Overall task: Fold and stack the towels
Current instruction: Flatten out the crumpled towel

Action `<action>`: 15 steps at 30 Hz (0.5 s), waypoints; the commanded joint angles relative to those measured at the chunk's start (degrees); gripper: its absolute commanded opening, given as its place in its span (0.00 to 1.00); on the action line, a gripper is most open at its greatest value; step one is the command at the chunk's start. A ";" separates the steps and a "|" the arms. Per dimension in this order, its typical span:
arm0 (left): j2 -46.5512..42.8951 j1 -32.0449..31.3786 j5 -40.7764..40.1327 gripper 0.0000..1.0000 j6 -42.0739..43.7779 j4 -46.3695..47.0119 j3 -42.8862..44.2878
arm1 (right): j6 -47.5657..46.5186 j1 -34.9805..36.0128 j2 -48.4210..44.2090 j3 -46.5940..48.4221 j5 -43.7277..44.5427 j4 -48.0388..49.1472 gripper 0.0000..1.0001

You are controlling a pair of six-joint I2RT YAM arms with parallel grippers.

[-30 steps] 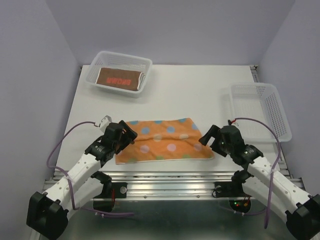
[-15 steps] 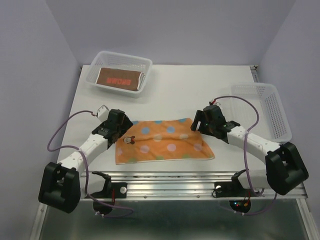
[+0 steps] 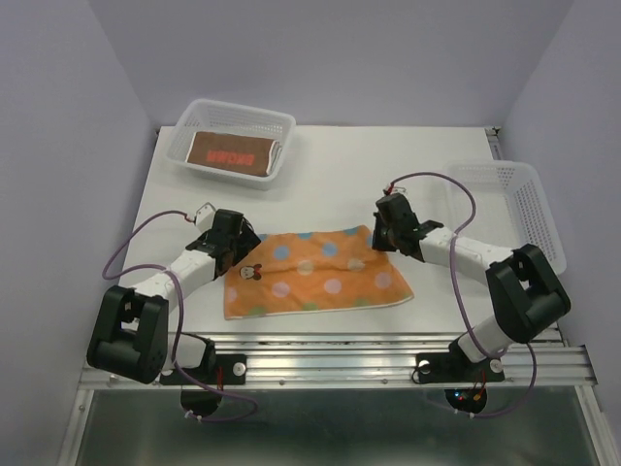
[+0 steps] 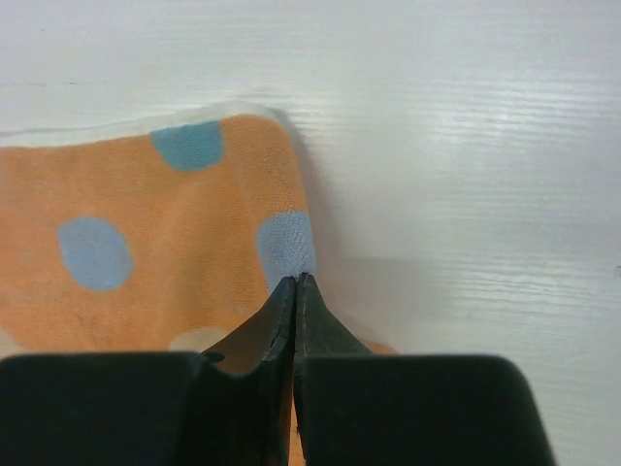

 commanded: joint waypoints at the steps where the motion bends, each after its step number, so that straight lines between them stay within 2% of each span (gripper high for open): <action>1: -0.30 -0.04 -0.77 0.99 1.07 1.69 -0.20 | -2.28 6.76 -1.00 4.88 -0.39 1.13 0.01; 8: 0.40 -0.04 -0.86 0.99 0.80 1.52 -0.20 | 4.14 25.04 5.14 5.84 4.18 -0.02 0.01; 9: 0.66 -0.04 -0.42 0.99 0.80 1.78 -0.20 | 3.88 26.80 6.46 6.63 4.54 -1.42 0.07; 10: 0.75 -0.04 -0.33 0.99 0.89 1.78 -0.11 | 3.79 28.12 7.43 7.86 4.80 -2.39 0.14; 11: 0.84 -0.04 -0.16 0.98 0.89 1.78 -0.11 | 4.31 29.53 8.57 9.52 6.98 -3.18 0.25; 12: 0.84 -0.04 0.11 0.99 0.89 1.78 -0.11 | 5.19 29.63 8.58 9.80 7.44 -3.62 0.50; 13: 0.84 -0.04 0.37 0.99 0.98 1.95 -0.20 | 5.46 29.63 8.24 9.80 7.88 -3.45 0.62; 15: 0.49 -0.04 1.07 0.99 0.98 2.13 -0.55 | 5.72 29.63 5.61 9.36 9.55 -2.58 0.79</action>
